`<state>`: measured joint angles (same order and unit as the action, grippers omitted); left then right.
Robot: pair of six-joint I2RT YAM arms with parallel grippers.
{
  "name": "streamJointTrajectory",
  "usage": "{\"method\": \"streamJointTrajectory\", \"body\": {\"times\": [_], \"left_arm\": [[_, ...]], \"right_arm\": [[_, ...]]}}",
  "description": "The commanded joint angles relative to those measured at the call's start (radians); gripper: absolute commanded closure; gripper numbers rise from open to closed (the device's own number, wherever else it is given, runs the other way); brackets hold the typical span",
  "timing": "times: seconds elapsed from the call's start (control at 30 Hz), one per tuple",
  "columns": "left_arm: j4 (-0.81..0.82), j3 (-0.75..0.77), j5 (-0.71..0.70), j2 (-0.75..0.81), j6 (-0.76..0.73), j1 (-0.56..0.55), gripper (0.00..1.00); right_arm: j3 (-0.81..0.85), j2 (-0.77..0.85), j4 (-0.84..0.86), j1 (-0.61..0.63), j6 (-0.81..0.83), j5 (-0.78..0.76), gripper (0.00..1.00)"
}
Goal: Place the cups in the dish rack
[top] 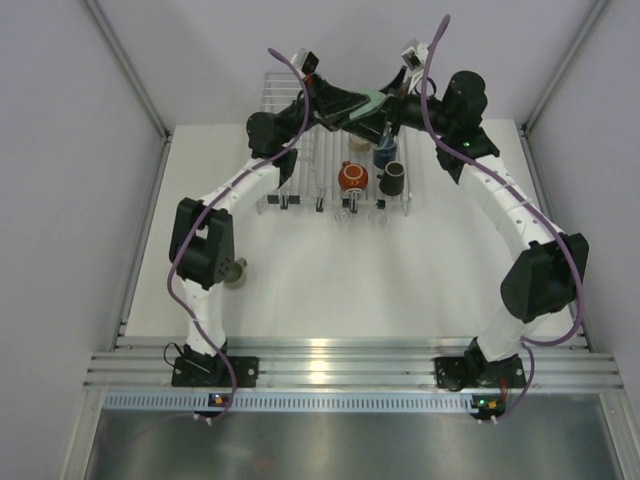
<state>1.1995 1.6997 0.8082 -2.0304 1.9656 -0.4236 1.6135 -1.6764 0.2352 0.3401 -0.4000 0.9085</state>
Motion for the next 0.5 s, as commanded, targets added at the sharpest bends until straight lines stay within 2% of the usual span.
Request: {"method": "streamJointTrajectory", "body": {"times": [0.0,0.13,0.47], "left_arm": [[0.083,-0.035,0.002,0.068,-0.010,-0.006,1.00],[0.083,-0.063,0.002,0.082,-0.017,-0.006,1.00],[0.083,-0.084,-0.006,0.096,-0.027,0.003,1.00]], "right_arm": [[0.025,0.058,0.036,0.008,0.046,-0.026,0.12],[0.023,0.073,0.033,0.004,0.046,-0.025,0.08],[-0.009,0.129,0.036,-0.006,0.047,-0.025,0.05]]}}
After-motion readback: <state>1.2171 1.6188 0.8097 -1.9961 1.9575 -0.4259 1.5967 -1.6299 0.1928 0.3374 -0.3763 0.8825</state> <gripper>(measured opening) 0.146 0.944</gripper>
